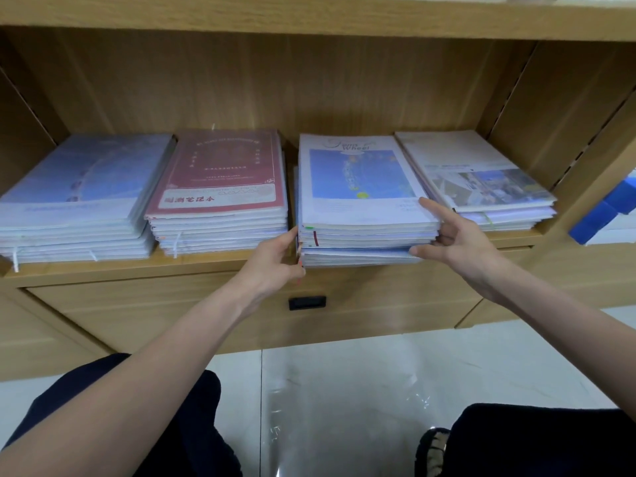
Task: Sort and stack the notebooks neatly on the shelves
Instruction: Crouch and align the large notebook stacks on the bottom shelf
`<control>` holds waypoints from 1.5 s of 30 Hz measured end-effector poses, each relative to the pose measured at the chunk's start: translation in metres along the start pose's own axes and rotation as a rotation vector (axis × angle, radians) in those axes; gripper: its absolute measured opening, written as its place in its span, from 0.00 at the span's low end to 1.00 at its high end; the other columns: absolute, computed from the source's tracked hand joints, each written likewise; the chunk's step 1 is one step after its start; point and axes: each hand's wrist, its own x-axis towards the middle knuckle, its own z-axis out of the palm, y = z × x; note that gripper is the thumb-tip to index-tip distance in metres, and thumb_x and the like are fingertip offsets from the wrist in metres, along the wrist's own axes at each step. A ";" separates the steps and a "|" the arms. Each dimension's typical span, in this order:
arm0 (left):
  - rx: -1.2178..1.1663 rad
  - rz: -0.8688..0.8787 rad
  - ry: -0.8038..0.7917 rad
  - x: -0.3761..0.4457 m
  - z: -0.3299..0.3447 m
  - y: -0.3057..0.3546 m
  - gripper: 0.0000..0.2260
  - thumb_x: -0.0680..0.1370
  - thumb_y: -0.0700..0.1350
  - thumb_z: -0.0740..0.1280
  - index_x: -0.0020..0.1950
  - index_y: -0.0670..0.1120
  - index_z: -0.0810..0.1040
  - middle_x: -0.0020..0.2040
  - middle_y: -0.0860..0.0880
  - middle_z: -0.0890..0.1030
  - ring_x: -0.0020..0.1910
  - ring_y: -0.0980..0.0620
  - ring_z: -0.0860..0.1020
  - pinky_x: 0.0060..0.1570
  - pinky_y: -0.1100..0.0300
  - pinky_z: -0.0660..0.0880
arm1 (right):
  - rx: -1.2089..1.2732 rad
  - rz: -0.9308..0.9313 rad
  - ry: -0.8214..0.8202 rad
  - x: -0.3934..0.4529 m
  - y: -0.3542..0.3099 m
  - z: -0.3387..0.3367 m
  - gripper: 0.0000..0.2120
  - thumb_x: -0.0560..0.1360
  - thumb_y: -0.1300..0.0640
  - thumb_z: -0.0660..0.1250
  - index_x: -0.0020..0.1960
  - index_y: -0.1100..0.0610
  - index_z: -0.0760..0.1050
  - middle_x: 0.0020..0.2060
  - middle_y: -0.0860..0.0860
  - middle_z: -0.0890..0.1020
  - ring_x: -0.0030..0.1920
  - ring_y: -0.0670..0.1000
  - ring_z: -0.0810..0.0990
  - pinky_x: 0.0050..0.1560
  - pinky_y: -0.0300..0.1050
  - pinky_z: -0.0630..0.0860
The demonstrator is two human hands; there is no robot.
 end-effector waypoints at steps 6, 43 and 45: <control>0.010 0.054 0.037 -0.005 0.003 0.002 0.27 0.72 0.25 0.62 0.66 0.48 0.72 0.56 0.49 0.77 0.59 0.53 0.74 0.49 0.72 0.71 | -0.017 0.036 0.019 0.000 -0.001 -0.005 0.34 0.70 0.70 0.70 0.71 0.52 0.65 0.53 0.53 0.79 0.51 0.49 0.77 0.49 0.36 0.72; 0.322 0.247 0.287 -0.005 0.012 0.006 0.22 0.75 0.30 0.63 0.67 0.44 0.73 0.52 0.51 0.81 0.53 0.54 0.79 0.59 0.60 0.73 | -0.639 -0.112 0.041 -0.008 0.004 0.011 0.42 0.69 0.60 0.74 0.75 0.50 0.53 0.56 0.50 0.73 0.45 0.52 0.72 0.42 0.38 0.66; 0.420 0.222 0.283 -0.004 0.014 0.004 0.21 0.74 0.32 0.64 0.66 0.43 0.72 0.49 0.47 0.83 0.48 0.49 0.80 0.54 0.58 0.75 | -0.651 -0.106 0.041 -0.005 0.004 0.012 0.45 0.68 0.60 0.75 0.75 0.49 0.51 0.64 0.52 0.71 0.51 0.56 0.73 0.46 0.41 0.67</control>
